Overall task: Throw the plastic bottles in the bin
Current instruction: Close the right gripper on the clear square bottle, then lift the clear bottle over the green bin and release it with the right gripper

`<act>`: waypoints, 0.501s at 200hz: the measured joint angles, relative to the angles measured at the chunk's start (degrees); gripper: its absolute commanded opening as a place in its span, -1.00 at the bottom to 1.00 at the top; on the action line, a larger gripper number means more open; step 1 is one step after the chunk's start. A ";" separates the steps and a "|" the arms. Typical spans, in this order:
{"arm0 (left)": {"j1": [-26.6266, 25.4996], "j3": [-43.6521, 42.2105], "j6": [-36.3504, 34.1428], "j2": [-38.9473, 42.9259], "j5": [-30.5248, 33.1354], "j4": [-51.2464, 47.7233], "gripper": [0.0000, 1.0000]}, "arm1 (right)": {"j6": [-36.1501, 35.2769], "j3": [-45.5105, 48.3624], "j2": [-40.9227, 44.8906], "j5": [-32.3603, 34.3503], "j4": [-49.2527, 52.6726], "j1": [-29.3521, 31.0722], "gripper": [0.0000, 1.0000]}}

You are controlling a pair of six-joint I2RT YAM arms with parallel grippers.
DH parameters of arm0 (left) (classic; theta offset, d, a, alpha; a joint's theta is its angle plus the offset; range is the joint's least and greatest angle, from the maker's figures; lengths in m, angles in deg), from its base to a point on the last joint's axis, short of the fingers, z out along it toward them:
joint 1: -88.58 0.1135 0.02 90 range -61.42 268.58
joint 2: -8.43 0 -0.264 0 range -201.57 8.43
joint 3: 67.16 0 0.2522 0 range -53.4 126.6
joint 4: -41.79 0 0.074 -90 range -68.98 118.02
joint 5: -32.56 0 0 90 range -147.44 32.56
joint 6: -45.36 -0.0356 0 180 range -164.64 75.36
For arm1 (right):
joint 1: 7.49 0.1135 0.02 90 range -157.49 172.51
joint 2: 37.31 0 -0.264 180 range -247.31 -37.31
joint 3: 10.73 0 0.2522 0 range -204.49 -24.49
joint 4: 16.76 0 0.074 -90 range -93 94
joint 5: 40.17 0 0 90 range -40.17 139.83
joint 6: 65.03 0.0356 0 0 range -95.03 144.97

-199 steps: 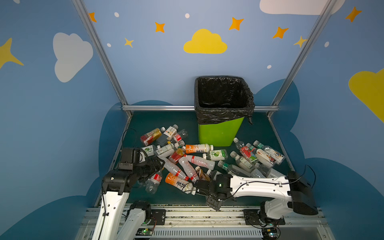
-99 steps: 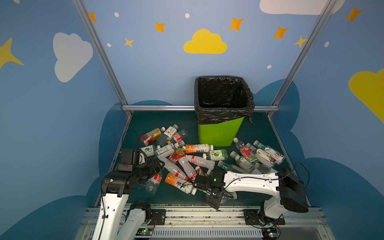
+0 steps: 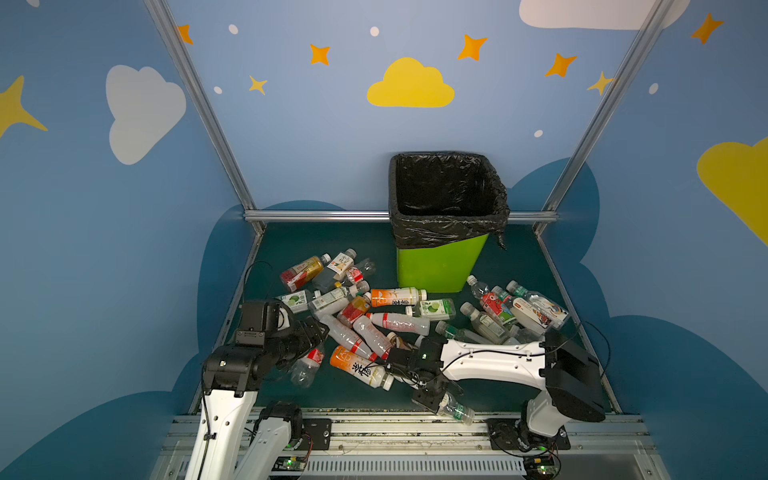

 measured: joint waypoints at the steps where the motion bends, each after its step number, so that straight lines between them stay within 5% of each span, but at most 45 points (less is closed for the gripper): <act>1: 0.00 0.00 -0.02 0.00 0.00 0.00 0.71 | 0.11 -0.04 0.07 -0.02 0.04 0.02 0.04; 51: 0.00 0.00 -0.39 -1.18 0.55 -0.15 0.76 | 0.83 -8.02 6.95 -1.33 5.51 2.73 0.03; 100: 0.00 2.49 -1.66 -2.47 3.32 -1.95 0.73 | -2.51 -33.75 11.65 2.93 7.26 -2.10 0.01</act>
